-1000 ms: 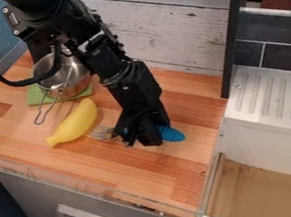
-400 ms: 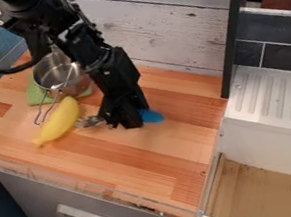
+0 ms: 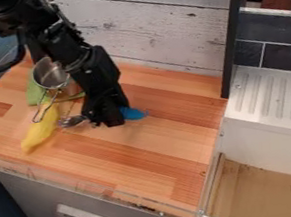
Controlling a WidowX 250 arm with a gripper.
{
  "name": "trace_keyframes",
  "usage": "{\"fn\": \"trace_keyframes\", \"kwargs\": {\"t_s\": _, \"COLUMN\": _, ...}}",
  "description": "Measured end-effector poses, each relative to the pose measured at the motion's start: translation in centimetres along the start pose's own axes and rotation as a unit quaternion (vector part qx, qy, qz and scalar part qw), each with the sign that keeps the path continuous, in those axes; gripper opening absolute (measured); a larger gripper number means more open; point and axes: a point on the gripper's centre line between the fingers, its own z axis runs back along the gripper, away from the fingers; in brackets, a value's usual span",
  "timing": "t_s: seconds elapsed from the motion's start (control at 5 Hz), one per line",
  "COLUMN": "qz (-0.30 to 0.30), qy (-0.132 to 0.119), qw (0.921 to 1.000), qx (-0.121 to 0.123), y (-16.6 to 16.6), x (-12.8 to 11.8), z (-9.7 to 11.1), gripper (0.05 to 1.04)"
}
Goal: Place the blue fork to the rigth side of the table
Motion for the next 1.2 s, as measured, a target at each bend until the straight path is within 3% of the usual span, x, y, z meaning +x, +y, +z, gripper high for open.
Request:
{"fn": "trace_keyframes", "kwargs": {"t_s": 0.4, "qz": 0.005, "qy": -0.006, "qw": 1.0, "qx": 0.004, "y": 0.1, "x": -0.1, "z": 0.1, "gripper": 0.415}}
{"fn": "trace_keyframes", "kwargs": {"t_s": 0.8, "qz": -0.072, "qy": -0.03, "qw": 0.9965, "qx": -0.031, "y": -1.7, "x": 4.8, "z": -2.3, "gripper": 0.415}}
{"fn": "trace_keyframes", "kwargs": {"t_s": 1.0, "qz": -0.096, "qy": 0.011, "qw": 0.9947, "qx": -0.035, "y": -2.0, "x": 5.8, "z": -3.4, "gripper": 0.415}}
{"fn": "trace_keyframes", "kwargs": {"t_s": 1.2, "qz": -0.1, "qy": 0.059, "qw": 0.9932, "qx": -0.012, "y": -1.8, "x": 5.2, "z": -4.0, "gripper": 0.466}}
